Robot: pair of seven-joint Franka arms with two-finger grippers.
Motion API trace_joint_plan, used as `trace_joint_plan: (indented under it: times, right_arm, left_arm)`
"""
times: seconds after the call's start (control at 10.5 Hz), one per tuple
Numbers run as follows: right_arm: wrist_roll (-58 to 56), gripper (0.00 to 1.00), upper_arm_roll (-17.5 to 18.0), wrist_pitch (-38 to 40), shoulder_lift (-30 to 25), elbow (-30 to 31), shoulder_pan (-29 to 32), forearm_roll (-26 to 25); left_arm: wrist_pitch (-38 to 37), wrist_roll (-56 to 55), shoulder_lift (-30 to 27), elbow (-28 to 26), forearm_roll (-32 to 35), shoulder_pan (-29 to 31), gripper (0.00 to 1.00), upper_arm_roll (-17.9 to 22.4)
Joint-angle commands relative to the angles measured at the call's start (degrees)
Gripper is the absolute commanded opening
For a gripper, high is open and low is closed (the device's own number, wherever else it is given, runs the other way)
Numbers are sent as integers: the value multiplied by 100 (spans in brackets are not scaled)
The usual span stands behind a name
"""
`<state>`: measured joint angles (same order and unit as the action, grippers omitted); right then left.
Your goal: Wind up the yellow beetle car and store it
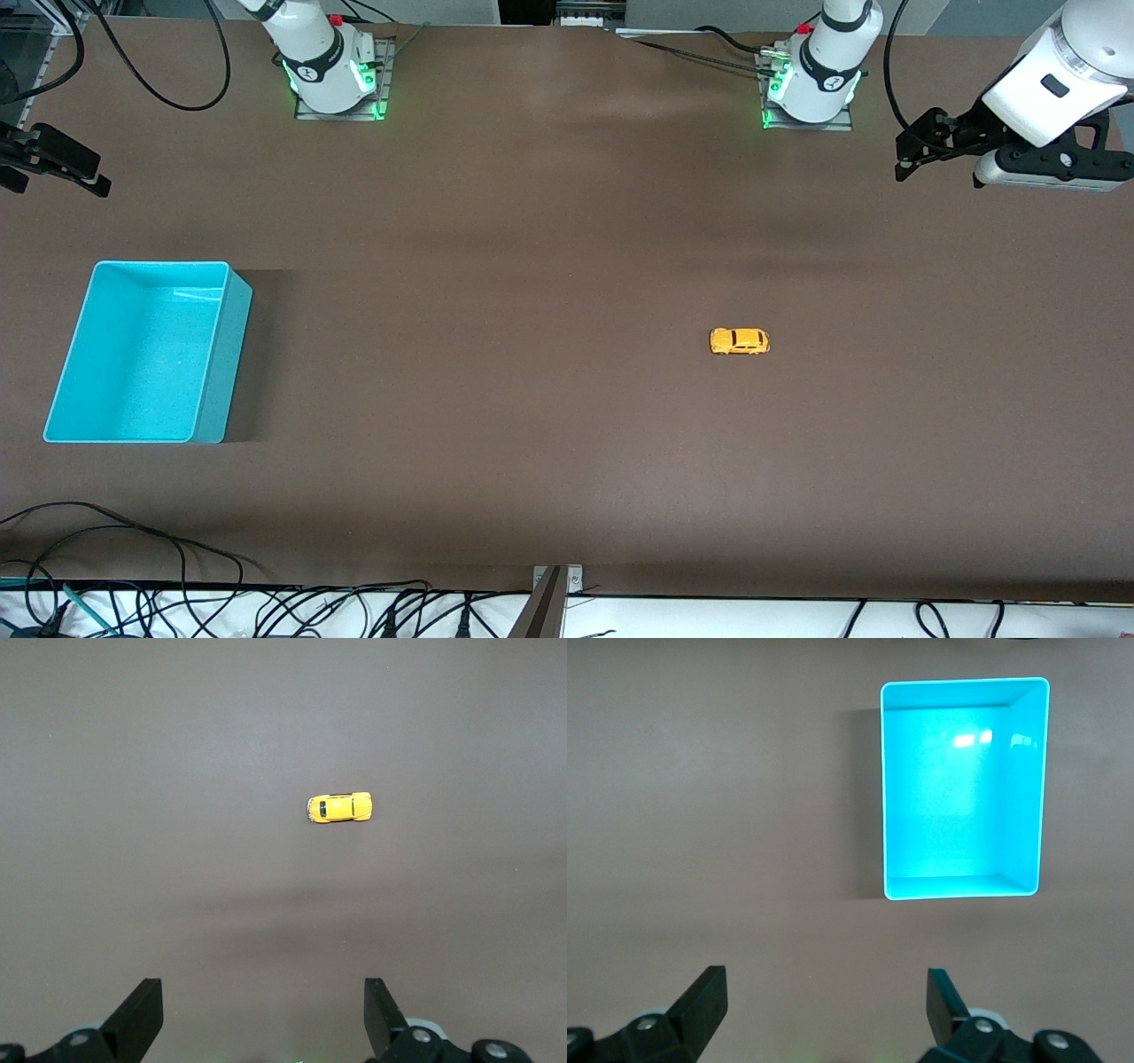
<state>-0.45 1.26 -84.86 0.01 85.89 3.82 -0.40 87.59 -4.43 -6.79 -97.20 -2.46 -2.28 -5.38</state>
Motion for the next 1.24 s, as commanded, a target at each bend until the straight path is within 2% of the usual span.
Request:
trace_joint_plan:
  times: [0.0,1.15]
  right_arm:
    - [1,100,49,22,-19,-63,-30,13]
    - [-35,100,-12,31,43,-54,22,-4]
  left_arm:
    - [-31,-49,55,87,17,-35,100,-94]
    - [-49,4,82,44,17,-70,100,-95]
